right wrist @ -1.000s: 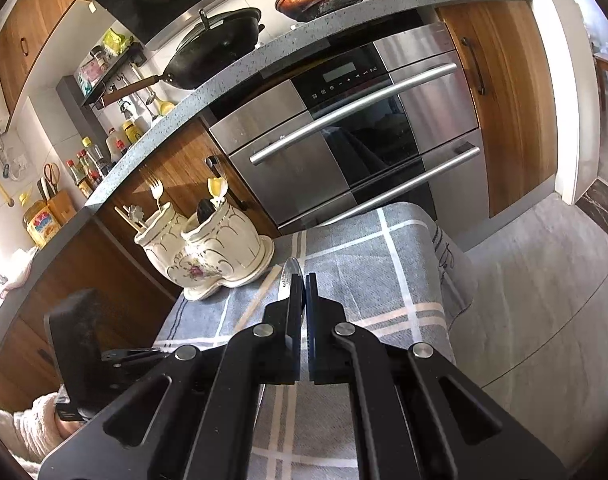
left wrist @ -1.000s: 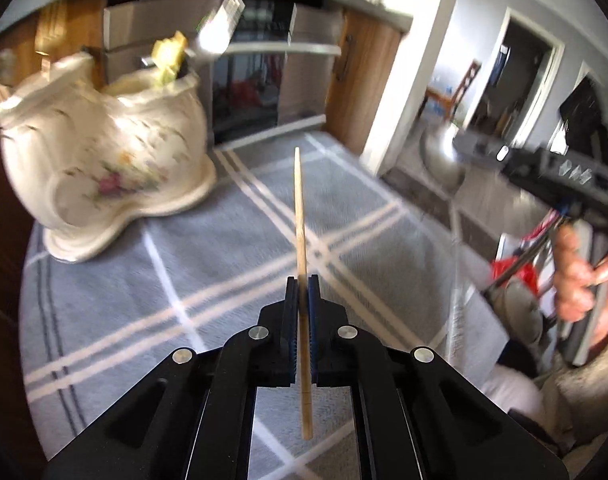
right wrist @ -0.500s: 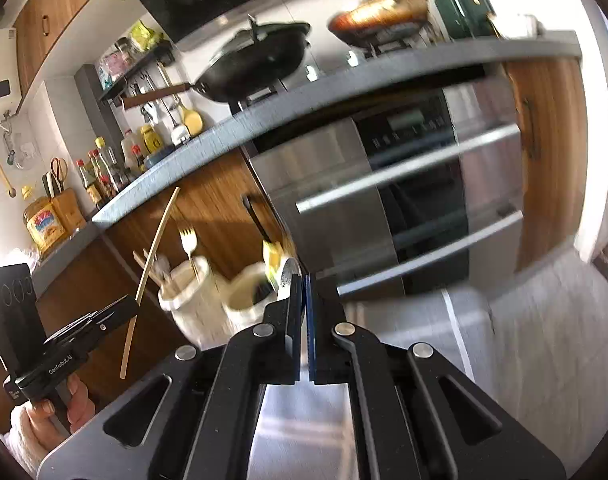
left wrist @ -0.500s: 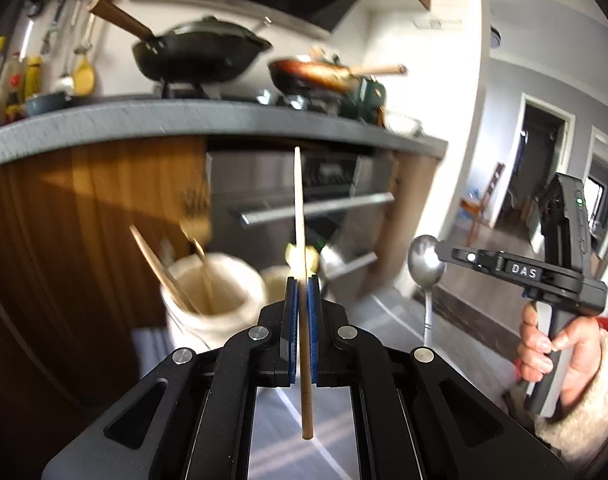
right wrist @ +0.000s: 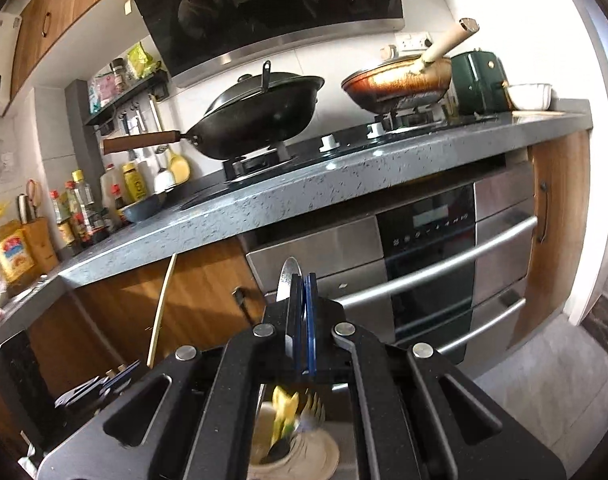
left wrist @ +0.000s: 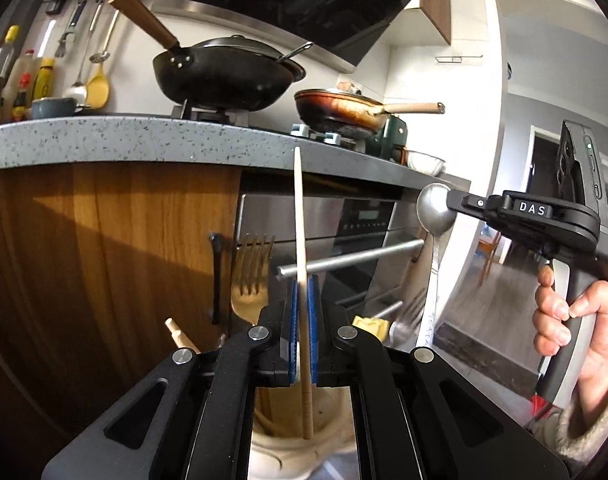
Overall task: Organize utensils
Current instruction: 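Carry the chopstick and large spoon up to the ceramic holder with both tools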
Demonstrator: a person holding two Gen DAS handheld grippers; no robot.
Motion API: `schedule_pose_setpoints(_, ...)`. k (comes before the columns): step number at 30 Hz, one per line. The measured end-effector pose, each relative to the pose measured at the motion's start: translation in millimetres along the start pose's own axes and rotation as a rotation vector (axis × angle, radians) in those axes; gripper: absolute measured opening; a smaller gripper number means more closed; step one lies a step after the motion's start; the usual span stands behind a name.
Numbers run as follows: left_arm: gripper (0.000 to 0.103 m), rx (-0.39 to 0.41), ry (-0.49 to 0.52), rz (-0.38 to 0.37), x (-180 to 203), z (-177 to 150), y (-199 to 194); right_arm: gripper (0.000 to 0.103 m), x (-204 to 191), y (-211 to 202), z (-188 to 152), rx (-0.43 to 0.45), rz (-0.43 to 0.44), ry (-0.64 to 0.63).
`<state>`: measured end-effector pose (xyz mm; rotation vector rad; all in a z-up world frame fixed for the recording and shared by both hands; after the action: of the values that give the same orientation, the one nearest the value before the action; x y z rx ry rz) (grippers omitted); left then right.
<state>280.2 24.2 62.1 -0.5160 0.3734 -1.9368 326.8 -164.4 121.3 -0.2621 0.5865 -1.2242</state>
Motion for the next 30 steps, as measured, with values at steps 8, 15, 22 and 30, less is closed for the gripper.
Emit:
schedule_pose_setpoints(8, 0.005, 0.067, 0.085, 0.076, 7.7, -10.2, 11.4, 0.002, -6.7, 24.9, -16.5, 0.022, -0.076, -0.084)
schedule_pose_setpoints(15, 0.005, 0.094, 0.117, 0.108, 7.8, -22.8, 9.9, 0.002, -12.2, 29.7, -37.6, 0.009, -0.055, -0.124)
schedule_pose_setpoints(22, 0.005, 0.089, 0.103, 0.109, 0.5, -32.6, 6.9, 0.002, -15.6, 28.0, -55.1, -0.021, -0.031, -0.132)
schedule_pose_setpoints(30, 0.005, 0.056, 0.088, 0.110, -8.1, -53.4, -0.2, 0.002, -22.7, 25.7, -71.5, -0.059, -0.001, -0.160)
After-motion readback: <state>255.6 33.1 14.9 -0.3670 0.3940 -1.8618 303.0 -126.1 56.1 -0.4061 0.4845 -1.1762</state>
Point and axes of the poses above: each gripper's, at about its wrist camera, not at the fingertips, and y roughly the way its jaws point, x to its right, z to its top, the point moved 9 cm from there along y, roughly the way its jaws point, and after that the axes turned 12 degrees about -x, right-handed, at the moved point
